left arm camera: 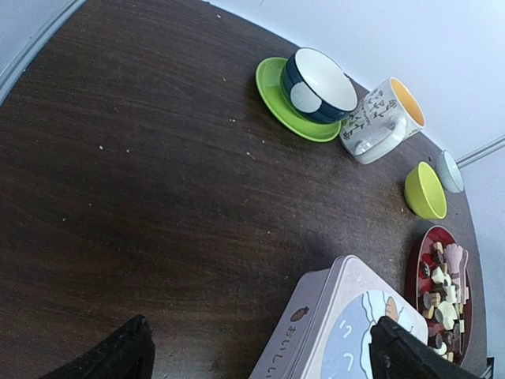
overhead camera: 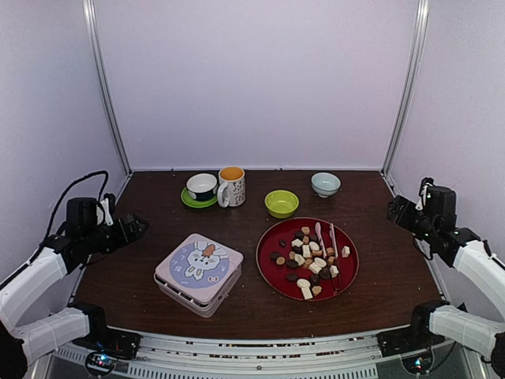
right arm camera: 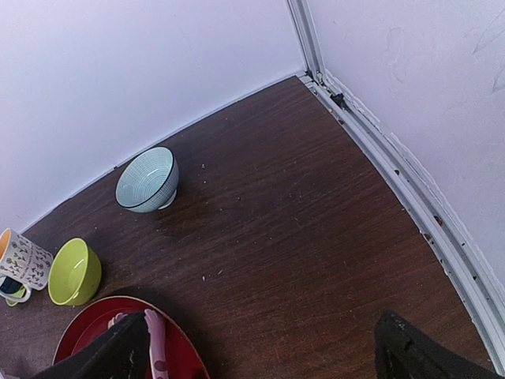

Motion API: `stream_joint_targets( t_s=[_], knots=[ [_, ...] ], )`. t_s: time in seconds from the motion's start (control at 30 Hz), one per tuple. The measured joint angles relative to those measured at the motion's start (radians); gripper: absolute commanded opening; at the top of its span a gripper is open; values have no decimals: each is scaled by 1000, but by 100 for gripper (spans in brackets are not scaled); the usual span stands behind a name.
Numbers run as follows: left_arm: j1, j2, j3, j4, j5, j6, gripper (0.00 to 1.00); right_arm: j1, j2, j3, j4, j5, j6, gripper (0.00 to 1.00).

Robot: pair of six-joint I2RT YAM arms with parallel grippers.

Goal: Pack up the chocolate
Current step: Move the box lid to the packing box.

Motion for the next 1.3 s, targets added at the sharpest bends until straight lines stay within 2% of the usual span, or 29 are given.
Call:
stream_joint_targets(
  t_s=[0.4, 0.63, 0.93, 1.07, 1.3],
  knots=[
    [0, 141, -5, 61, 158, 0, 98, 0, 55, 0, 29, -55, 14, 100],
    [-3, 257, -7, 136, 261, -2, 98, 0, 97, 0, 37, -215, 14, 100],
    [-42, 321, -8, 167, 333, 22, 98, 19, 140, -36, 118, -443, 84, 100],
    [-69, 360, -10, 175, 353, 32, 98, 116, 155, -59, 140, -476, 116, 100],
    [-149, 427, -10, 181, 372, 37, 98, 372, 161, -60, 174, -454, 172, 100]
  ],
)
